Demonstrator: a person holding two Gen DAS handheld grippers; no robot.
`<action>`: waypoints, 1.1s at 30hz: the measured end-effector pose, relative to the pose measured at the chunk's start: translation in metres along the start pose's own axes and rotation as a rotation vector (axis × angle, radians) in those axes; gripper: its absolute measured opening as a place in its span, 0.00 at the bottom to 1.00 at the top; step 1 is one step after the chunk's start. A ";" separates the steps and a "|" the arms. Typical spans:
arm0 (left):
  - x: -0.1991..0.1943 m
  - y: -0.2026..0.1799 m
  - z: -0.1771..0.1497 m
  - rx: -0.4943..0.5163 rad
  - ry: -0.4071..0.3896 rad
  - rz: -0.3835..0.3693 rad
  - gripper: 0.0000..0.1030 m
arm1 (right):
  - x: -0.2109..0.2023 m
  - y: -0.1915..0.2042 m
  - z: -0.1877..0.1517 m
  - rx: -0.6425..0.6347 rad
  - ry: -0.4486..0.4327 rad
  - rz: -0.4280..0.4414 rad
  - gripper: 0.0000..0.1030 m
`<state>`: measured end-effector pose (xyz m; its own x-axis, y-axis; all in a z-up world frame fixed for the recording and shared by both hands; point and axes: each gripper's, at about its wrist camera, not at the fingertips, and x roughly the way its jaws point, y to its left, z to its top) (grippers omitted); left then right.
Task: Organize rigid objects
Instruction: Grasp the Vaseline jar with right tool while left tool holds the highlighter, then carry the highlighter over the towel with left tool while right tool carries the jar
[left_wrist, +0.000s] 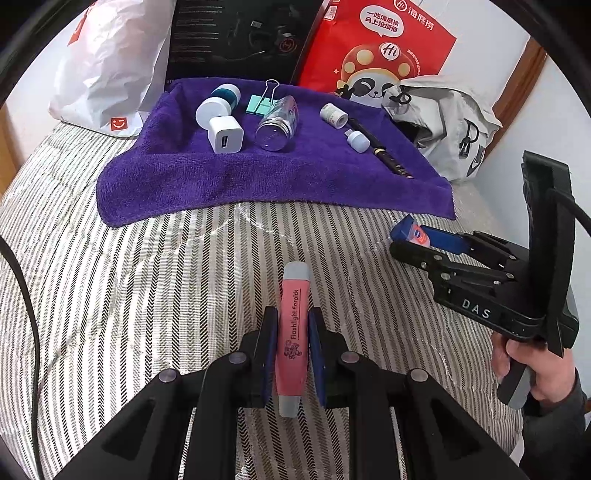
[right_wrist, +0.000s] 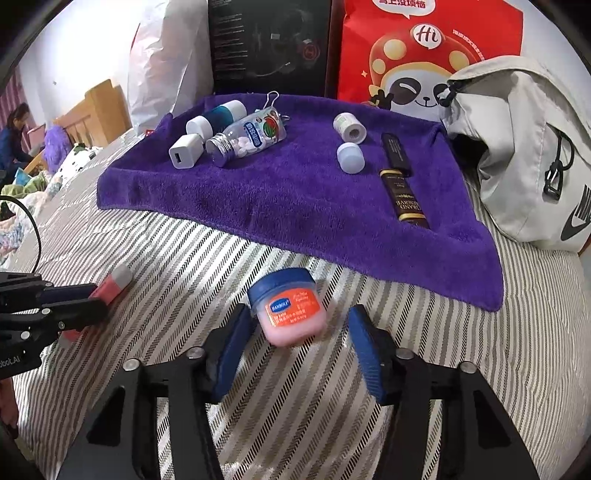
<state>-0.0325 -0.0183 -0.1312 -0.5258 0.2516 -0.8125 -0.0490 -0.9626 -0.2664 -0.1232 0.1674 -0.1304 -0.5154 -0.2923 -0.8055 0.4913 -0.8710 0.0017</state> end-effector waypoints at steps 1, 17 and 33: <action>0.000 0.000 0.000 0.000 -0.001 -0.002 0.16 | 0.000 0.001 0.001 -0.002 -0.001 0.004 0.45; -0.007 0.014 -0.002 -0.032 0.007 -0.042 0.16 | -0.008 0.001 -0.005 0.032 0.035 0.052 0.37; -0.015 0.028 0.035 -0.063 -0.011 -0.074 0.16 | -0.032 -0.018 -0.020 0.107 0.056 0.144 0.37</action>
<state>-0.0553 -0.0526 -0.1080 -0.5321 0.3206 -0.7837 -0.0352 -0.9331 -0.3578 -0.1015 0.2000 -0.1162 -0.4036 -0.3975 -0.8241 0.4785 -0.8594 0.1802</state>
